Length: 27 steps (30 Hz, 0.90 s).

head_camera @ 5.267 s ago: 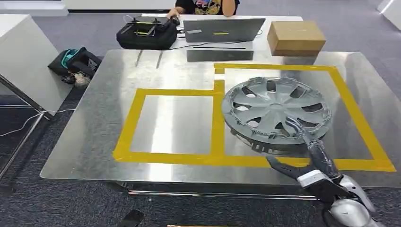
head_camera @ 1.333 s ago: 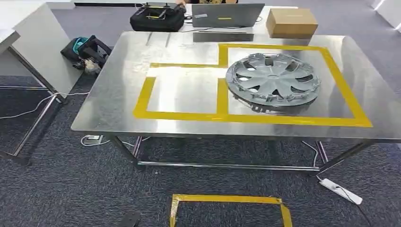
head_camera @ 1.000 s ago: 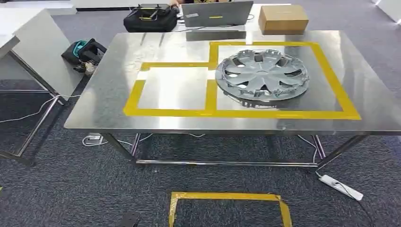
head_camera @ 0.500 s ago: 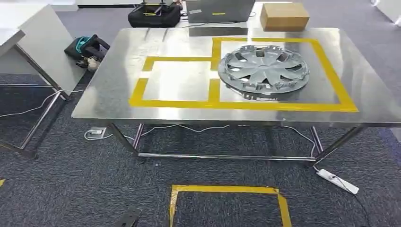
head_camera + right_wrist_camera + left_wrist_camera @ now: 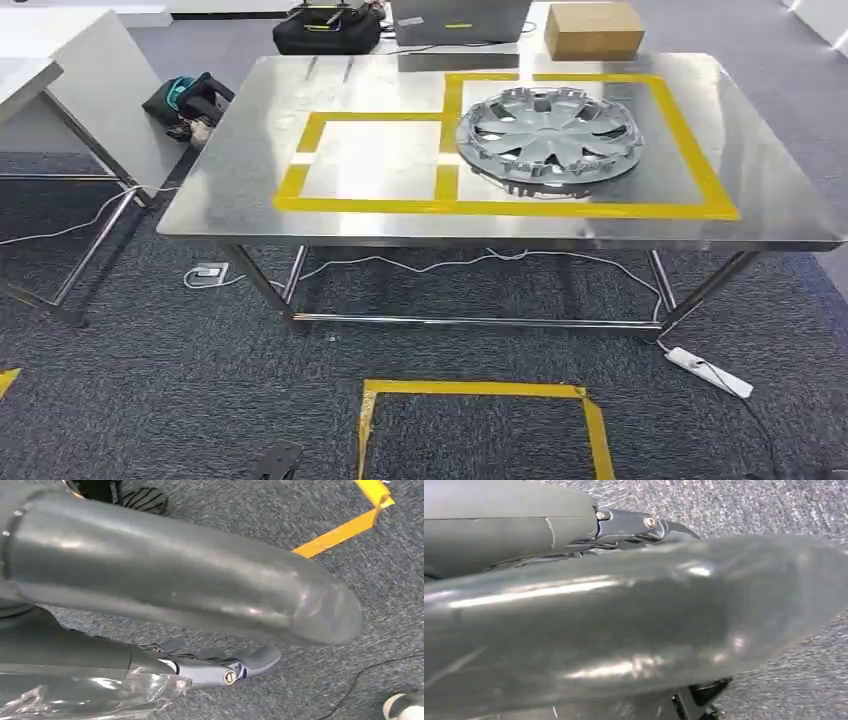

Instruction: Take the parts from the cabinet and place them on the table.

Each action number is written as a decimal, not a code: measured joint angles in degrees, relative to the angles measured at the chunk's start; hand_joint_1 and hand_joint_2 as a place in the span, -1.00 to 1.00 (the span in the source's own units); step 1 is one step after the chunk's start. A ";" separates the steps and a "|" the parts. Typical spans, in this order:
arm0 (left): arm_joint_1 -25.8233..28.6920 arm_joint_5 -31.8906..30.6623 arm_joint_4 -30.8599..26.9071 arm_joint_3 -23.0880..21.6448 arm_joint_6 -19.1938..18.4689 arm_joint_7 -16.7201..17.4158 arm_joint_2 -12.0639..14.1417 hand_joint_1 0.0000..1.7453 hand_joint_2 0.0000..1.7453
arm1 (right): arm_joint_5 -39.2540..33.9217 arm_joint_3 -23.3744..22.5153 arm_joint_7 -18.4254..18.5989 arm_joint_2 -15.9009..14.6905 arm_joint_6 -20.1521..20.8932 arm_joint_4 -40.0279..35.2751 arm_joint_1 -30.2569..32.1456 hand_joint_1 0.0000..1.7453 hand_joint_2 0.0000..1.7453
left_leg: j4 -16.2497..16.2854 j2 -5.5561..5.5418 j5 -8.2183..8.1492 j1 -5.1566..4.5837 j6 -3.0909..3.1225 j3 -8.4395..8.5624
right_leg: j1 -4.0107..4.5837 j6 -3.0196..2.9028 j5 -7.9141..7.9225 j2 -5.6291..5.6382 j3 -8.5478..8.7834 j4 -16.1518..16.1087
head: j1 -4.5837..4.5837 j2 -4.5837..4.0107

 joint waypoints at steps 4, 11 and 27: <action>-0.01 -0.20 0.00 -0.18 0.02 0.00 0.02 -1.00 -1.00 | 0.09 0.28 0.02 0.09 0.20 0.22 -0.09 -1.00 -1.00 | 12.98 -0.06 -9.61 0.61 -1.47 -5.27 | -0.07 -1.06 1.51 -0.13 -1.26 0.07 | -0.46 0.02; -0.42 -0.35 0.00 -0.44 0.22 -0.11 0.02 -1.00 -1.00 | 0.24 0.46 -0.48 0.11 0.90 0.39 -0.05 -1.00 -1.00 | -0.28 -0.08 -4.70 0.75 -0.68 4.64 | 0.22 -0.07 3.05 -0.01 -3.22 0.20 | -0.52 0.00; -0.41 -0.52 0.00 -1.01 1.07 0.59 -0.20 -1.00 -1.00 | 0.35 0.81 0.02 0.33 1.09 0.76 -0.18 -1.00 -1.00 | 0.53 2.90 -3.56 -0.03 0.74 2.60 | 0.10 1.38 0.74 -3.00 -1.26 0.68 | -0.09 0.00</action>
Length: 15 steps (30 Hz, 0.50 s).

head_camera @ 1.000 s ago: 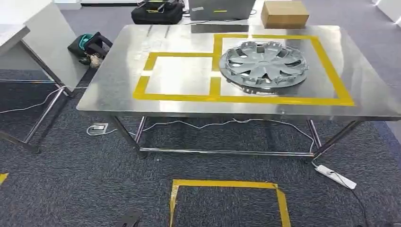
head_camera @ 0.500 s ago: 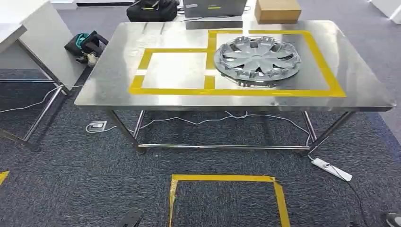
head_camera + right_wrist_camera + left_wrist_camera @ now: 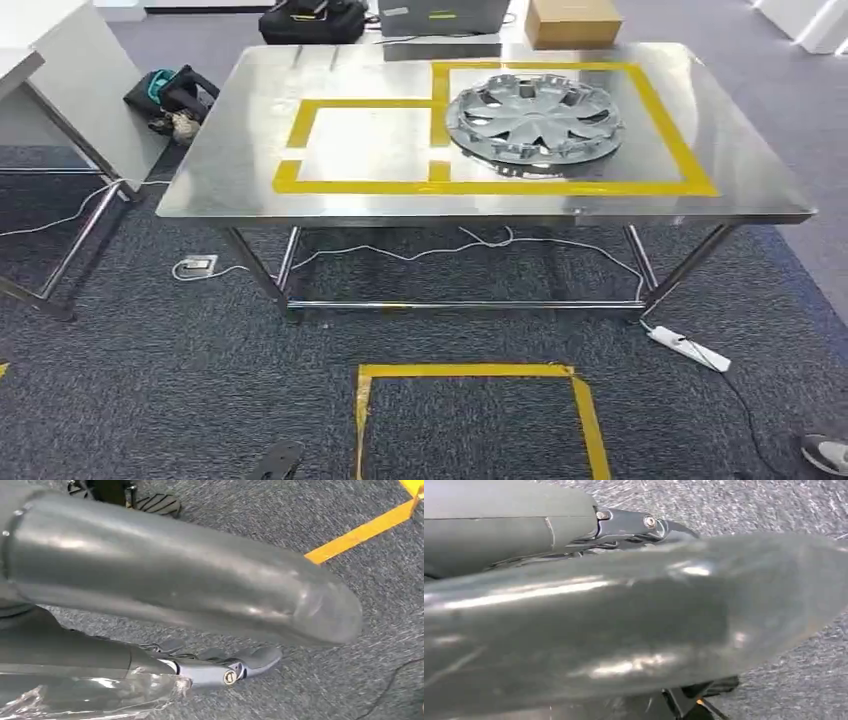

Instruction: Take the parts from the cabinet and place them on the table.

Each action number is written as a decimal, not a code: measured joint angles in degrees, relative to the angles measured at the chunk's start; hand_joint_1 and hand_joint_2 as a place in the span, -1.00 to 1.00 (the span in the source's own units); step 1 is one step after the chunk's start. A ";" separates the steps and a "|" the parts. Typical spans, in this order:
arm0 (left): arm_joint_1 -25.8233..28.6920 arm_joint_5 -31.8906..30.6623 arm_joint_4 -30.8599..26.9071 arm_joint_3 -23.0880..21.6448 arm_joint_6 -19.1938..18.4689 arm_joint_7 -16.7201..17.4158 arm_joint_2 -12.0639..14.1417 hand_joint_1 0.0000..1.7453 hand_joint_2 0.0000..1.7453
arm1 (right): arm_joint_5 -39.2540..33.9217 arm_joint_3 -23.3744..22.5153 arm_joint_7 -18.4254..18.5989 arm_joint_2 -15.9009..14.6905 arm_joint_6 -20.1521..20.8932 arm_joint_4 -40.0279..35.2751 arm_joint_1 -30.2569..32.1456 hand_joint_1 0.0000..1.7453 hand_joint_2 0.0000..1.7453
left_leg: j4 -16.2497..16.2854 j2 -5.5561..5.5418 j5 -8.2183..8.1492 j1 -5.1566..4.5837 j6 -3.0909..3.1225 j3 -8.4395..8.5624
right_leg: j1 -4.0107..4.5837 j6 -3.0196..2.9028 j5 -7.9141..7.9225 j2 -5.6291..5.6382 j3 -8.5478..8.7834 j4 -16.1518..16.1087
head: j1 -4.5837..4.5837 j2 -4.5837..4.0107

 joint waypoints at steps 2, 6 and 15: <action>0.12 1.31 0.00 -0.02 0.17 1.03 0.02 -1.00 -1.00 | 0.22 0.00 0.42 0.04 -0.02 0.04 0.12 -1.00 -1.00 | -0.07 0.62 0.32 -0.03 -0.41 -0.11 | 0.14 -0.47 0.13 0.86 -0.36 0.49 | -0.09 0.02; 0.20 4.00 0.00 0.50 0.57 2.14 -0.02 -1.00 -1.00 | 0.79 0.00 0.41 0.15 -0.20 0.09 0.05 -1.00 -1.00 | 5.45 -2.03 -4.29 0.52 -1.81 -2.51 | -0.28 -1.87 0.98 2.59 -1.14 0.32 | -0.30 0.02; 0.48 4.13 0.00 0.74 4.09 2.01 -0.24 -1.00 -1.00 | 0.96 0.00 0.66 0.24 -0.15 0.09 -0.03 -1.00 -1.00 | 0.20 -6.89 -0.92 1.25 -0.67 0.62 | 0.01 -1.15 2.24 8.01 -2.97 0.79 | -0.28 0.00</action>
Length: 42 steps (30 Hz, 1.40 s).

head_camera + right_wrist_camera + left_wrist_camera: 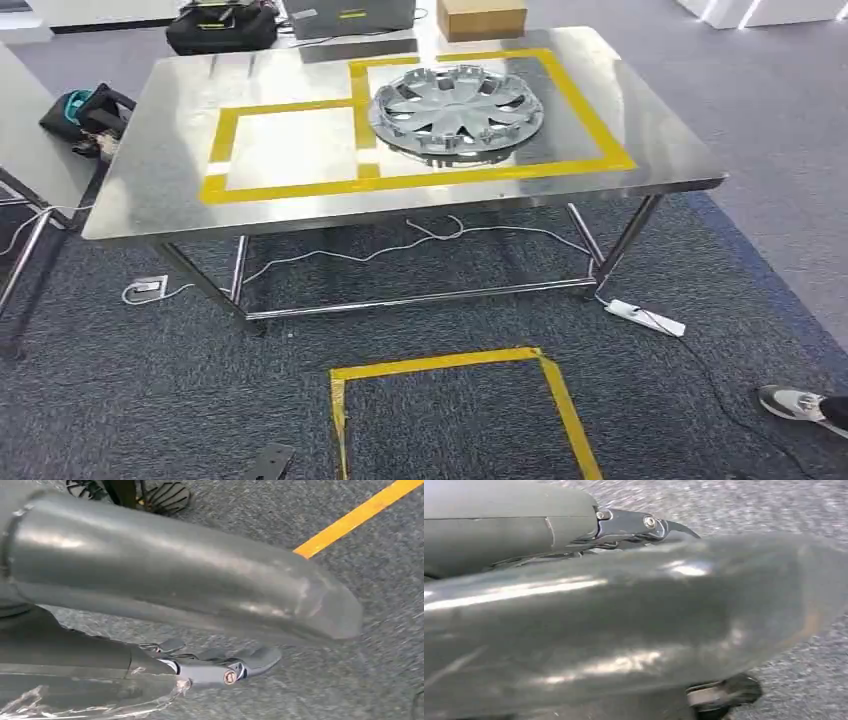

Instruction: Take the parts from the cabinet and place them on the table.

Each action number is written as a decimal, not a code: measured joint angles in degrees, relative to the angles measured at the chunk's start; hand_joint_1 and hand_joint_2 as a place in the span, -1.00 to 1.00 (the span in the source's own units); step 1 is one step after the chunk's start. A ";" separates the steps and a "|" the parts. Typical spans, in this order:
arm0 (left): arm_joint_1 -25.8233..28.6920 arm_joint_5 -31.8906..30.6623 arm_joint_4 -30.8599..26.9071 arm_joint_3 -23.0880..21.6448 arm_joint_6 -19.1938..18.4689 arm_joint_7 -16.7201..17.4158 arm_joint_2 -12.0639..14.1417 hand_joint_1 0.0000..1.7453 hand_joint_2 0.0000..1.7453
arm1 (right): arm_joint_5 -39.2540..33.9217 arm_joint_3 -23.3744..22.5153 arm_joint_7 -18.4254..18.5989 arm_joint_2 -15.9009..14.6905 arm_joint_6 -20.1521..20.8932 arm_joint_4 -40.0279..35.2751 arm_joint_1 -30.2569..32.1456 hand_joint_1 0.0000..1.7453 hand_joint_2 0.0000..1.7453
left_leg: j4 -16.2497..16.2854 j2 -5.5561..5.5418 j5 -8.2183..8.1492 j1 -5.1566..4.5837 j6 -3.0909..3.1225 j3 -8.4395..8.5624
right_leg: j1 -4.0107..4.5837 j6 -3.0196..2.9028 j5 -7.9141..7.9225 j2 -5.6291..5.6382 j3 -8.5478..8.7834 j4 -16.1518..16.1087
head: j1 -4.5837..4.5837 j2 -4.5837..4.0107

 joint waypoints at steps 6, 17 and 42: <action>-0.24 0.11 0.00 0.02 0.37 -0.02 -0.50 -1.00 -1.00 | 0.42 0.00 0.20 0.02 -0.02 0.09 0.66 -1.00 -1.00 | -0.61 2.94 0.90 0.02 1.13 -0.49 | -0.24 1.96 -1.21 -2.57 -2.32 2.02 | 0.58 0.02; -0.08 -3.54 0.02 -0.88 6.84 3.26 -0.55 -1.00 -1.00 | 1.16 0.09 0.87 0.07 -0.07 0.22 -0.13 -1.00 -1.00 | -0.08 9.31 0.58 -1.21 0.25 -0.32 | -0.02 1.11 -1.52 -8.54 2.25 -0.45 | 0.61 0.02; 0.88 -4.46 0.02 -2.69 10.05 5.36 -1.22 -1.00 -1.00 | 2.58 0.35 1.31 0.22 0.87 0.59 0.17 -1.00 -1.00 | -0.25 6.66 0.57 -0.15 1.28 -0.55 | -0.34 2.68 -6.43 -5.08 -7.83 15.85 | 1.16 0.02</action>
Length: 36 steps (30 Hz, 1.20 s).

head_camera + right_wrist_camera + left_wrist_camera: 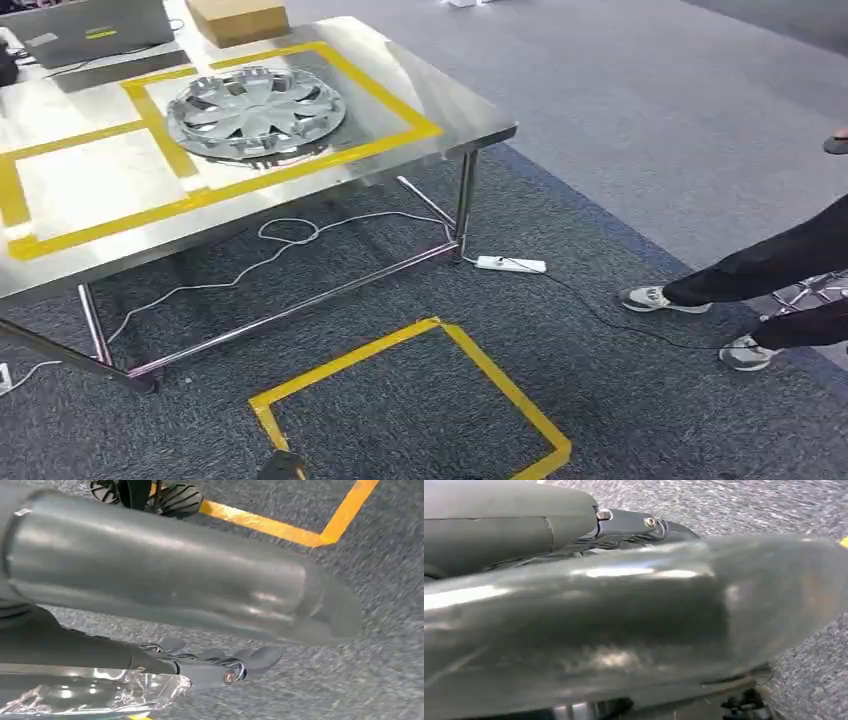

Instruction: Take the parts from the cabinet and place them on the table.

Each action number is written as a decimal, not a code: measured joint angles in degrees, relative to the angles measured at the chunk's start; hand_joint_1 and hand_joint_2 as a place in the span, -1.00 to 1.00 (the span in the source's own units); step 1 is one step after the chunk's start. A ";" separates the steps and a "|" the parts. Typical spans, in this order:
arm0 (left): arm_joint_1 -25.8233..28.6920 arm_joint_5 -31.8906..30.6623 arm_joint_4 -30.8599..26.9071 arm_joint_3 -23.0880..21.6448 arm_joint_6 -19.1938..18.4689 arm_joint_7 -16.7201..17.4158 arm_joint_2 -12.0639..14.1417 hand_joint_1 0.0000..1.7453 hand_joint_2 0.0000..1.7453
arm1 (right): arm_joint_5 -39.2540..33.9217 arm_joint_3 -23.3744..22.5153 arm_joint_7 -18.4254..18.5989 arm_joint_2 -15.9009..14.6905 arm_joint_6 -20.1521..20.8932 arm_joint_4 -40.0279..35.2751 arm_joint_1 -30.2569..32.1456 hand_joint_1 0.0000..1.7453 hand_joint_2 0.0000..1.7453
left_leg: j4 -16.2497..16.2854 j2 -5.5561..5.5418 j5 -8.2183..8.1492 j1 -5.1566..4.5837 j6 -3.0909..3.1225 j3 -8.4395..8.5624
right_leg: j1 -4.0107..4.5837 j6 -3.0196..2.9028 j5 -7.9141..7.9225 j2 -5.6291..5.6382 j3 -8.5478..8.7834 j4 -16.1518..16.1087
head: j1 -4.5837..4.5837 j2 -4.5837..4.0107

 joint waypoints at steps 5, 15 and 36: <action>-0.05 0.02 0.00 -0.09 0.07 0.04 0.04 -1.00 -1.00 | 0.20 0.07 0.09 0.04 0.20 0.09 -0.50 -1.00 -1.00 | 0.50 2.50 -0.67 -0.68 -1.31 0.48 | 0.12 -1.09 5.45 -3.30 9.40 -15.99 | -0.28 -0.02; 0.04 0.20 0.00 -0.20 0.11 0.04 0.04 -1.00 -1.00 | 0.24 0.06 0.20 0.04 0.17 0.11 -0.33 -1.00 -1.00 | 18.12 -2.33 -8.68 0.06 -2.93 -7.60 | -0.07 -3.29 6.52 2.65 7.87 -16.00 | -0.55 -0.02; -0.13 0.46 0.00 -0.35 0.11 0.09 0.31 -1.00 -1.00 | 1.55 0.57 -1.01 0.09 1.18 0.26 -0.65 -1.00 -1.00 | 0.65 2.53 -1.02 -0.60 -1.19 0.86 | 0.20 -1.48 5.78 -3.42 8.62 -15.37 | -0.09 0.00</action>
